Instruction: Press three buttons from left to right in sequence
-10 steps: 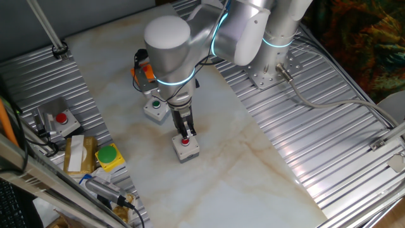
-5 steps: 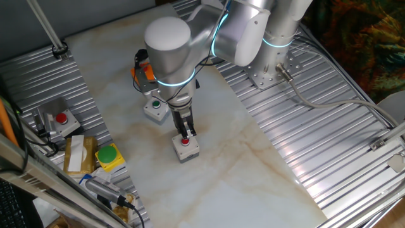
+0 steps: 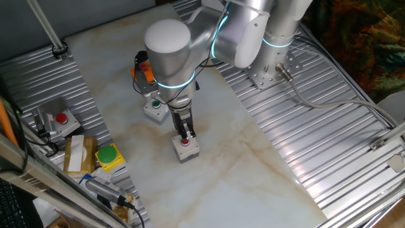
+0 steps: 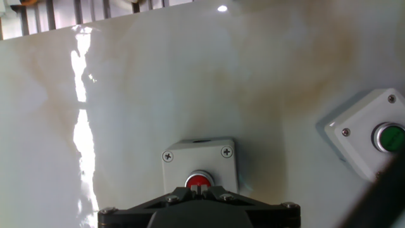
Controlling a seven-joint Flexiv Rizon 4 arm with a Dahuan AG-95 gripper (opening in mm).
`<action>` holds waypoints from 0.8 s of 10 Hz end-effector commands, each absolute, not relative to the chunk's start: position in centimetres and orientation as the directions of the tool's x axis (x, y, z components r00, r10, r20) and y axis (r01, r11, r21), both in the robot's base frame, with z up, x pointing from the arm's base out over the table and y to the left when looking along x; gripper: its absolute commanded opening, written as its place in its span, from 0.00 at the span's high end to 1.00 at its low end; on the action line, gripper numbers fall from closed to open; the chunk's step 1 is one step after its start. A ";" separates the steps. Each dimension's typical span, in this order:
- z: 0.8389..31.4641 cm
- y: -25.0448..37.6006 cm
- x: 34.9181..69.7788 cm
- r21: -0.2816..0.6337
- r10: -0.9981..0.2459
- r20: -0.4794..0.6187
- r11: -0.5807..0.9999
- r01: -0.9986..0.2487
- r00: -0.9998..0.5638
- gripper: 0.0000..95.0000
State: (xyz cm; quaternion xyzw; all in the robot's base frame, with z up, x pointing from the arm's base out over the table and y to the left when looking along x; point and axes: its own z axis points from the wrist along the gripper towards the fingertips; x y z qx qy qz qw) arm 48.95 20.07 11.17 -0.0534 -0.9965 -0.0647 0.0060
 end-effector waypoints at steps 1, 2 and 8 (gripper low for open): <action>11.0 20.1 49.0 0.123 0.107 0.017 0.986 0.109 -0.994 1.00; 11.0 20.1 49.0 0.121 0.106 0.017 0.987 0.107 -0.994 1.00; 10.7 20.1 49.1 0.108 0.106 0.011 0.988 0.107 -0.994 1.00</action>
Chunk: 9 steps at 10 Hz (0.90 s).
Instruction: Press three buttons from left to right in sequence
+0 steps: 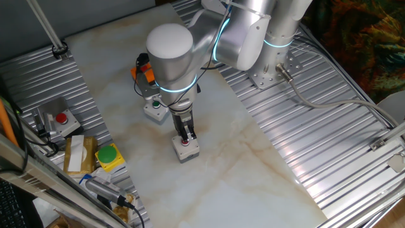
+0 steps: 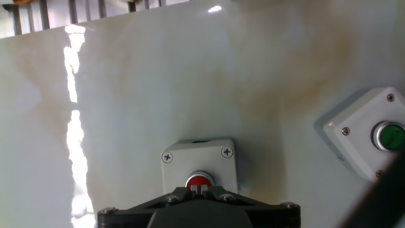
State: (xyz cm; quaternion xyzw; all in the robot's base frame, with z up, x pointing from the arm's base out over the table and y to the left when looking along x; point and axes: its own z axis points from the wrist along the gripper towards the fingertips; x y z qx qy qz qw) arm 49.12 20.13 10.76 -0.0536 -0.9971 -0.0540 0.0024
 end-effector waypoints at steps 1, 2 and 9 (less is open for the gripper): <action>10.6 20.1 49.1 0.104 0.109 0.002 0.989 0.109 -0.994 1.00; 10.6 20.2 49.1 0.102 0.112 -0.001 0.989 0.111 -0.994 1.00; 10.5 20.3 49.1 0.105 0.118 -0.023 0.988 0.115 -0.993 1.00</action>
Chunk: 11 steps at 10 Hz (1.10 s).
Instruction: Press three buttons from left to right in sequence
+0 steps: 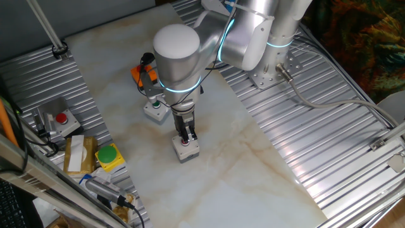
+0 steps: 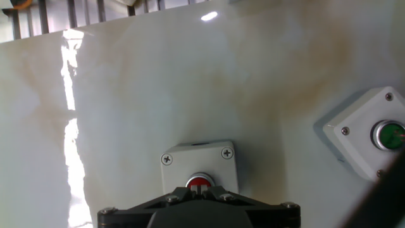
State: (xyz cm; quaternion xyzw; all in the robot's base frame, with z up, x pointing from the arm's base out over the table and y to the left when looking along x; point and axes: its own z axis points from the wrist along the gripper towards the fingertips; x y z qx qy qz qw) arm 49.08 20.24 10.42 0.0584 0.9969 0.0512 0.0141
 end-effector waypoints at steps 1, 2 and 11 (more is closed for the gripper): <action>10.4 20.3 49.1 0.104 0.118 -0.023 0.988 0.115 -0.993 1.00; 10.4 20.3 49.1 0.104 0.120 -0.026 0.988 0.117 -0.992 1.00; 10.0 20.3 49.1 0.088 0.125 -0.035 0.989 0.122 -0.992 1.00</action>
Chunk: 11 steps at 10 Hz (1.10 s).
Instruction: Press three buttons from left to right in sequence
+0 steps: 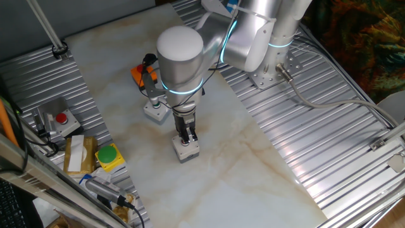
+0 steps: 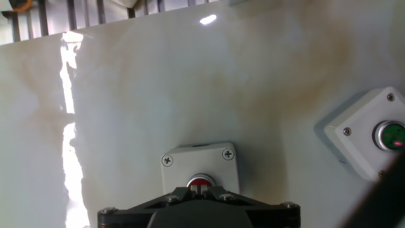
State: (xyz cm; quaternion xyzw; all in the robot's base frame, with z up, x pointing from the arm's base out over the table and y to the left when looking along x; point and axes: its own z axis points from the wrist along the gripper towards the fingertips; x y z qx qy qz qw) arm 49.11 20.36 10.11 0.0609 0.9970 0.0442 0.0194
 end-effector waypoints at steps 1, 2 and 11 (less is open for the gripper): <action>10.0 20.3 49.1 0.090 0.125 -0.042 0.989 0.121 -0.991 1.00; 10.0 20.3 49.1 0.066 0.119 -0.043 0.991 0.117 -0.992 1.00; 9.6 20.4 49.1 0.089 0.124 -0.101 0.989 0.115 -0.987 1.00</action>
